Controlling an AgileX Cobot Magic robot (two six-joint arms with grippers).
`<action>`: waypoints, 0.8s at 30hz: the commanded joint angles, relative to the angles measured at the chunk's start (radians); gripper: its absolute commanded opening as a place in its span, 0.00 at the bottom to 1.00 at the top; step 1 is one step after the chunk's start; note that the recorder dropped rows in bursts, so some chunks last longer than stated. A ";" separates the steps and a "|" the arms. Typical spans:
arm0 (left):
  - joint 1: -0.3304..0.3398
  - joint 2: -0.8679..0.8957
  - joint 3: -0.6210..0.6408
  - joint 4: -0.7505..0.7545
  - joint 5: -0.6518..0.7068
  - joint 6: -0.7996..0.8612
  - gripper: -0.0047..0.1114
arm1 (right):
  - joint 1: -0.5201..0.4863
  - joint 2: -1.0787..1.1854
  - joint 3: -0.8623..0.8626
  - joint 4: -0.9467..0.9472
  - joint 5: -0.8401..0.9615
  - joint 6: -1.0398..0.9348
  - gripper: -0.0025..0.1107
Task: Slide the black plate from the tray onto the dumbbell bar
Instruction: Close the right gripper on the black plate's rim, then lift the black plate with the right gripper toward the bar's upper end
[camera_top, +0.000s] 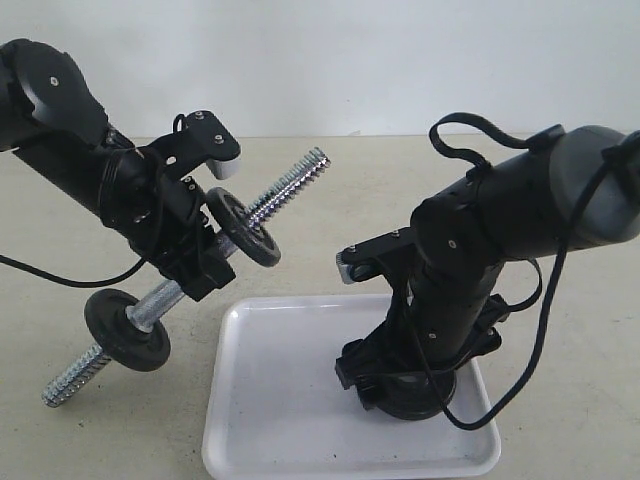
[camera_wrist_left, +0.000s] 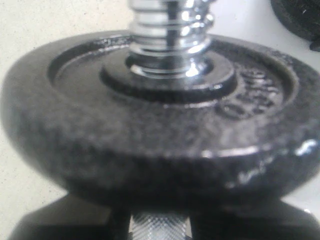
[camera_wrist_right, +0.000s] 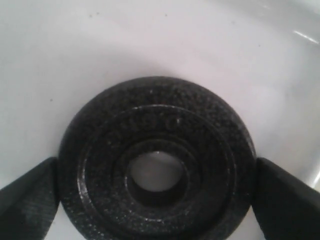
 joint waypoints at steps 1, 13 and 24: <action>-0.003 -0.052 -0.036 -0.045 -0.038 -0.002 0.08 | -0.007 0.036 0.024 -0.001 -0.002 0.003 0.04; -0.001 -0.052 -0.036 -0.015 -0.038 -0.002 0.08 | -0.007 -0.074 -0.146 -0.100 0.117 -0.095 0.04; 0.030 -0.052 -0.036 -0.014 -0.048 -0.007 0.08 | -0.007 -0.226 -0.206 -0.298 0.207 -0.059 0.04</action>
